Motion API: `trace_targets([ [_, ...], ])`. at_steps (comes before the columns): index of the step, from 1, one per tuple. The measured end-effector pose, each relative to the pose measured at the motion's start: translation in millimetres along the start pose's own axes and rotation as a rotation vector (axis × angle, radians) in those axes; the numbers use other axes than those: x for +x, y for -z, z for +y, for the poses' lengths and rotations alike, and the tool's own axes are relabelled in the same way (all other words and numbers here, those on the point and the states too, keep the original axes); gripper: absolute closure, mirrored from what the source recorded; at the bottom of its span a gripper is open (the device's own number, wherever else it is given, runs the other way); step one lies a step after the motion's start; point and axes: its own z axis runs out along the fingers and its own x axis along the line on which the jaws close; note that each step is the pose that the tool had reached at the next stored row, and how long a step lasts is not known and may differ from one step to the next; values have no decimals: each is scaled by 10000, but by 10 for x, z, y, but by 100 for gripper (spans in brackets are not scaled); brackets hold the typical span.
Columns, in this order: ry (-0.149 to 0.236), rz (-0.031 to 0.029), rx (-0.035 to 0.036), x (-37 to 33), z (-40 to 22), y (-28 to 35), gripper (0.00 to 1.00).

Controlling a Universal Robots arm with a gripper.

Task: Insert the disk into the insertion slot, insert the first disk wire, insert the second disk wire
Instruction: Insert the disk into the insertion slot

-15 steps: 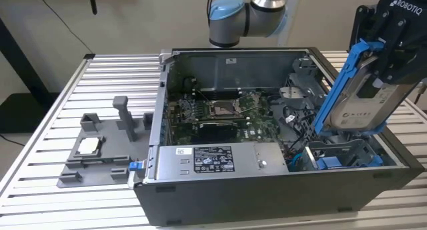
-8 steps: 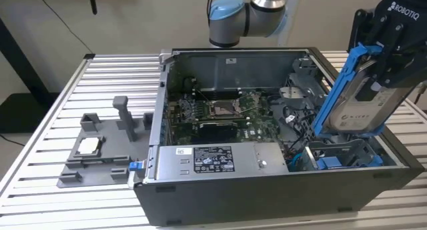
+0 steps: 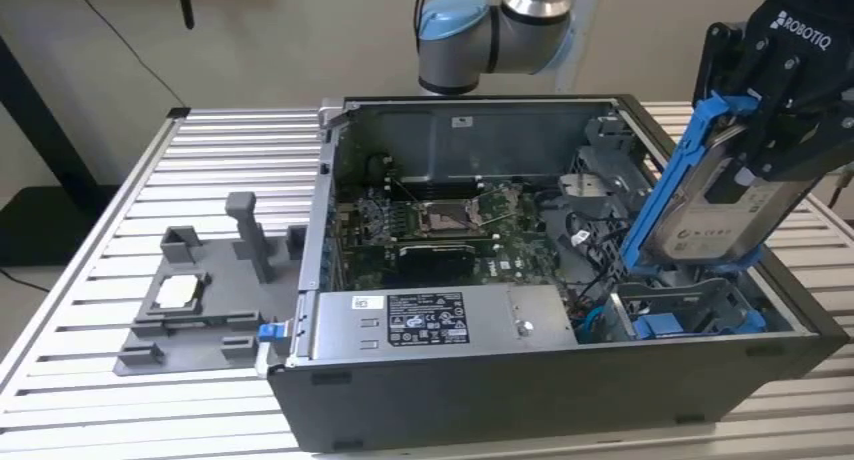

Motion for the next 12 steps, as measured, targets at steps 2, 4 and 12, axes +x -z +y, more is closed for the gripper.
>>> trace_targets([
  [2,1,-2,-3,15,-4,-8,67],
  [4,0,-2,-10,29,-9,-16,67],
  [12,0,-1,-49,107,-27,-53,67],
])
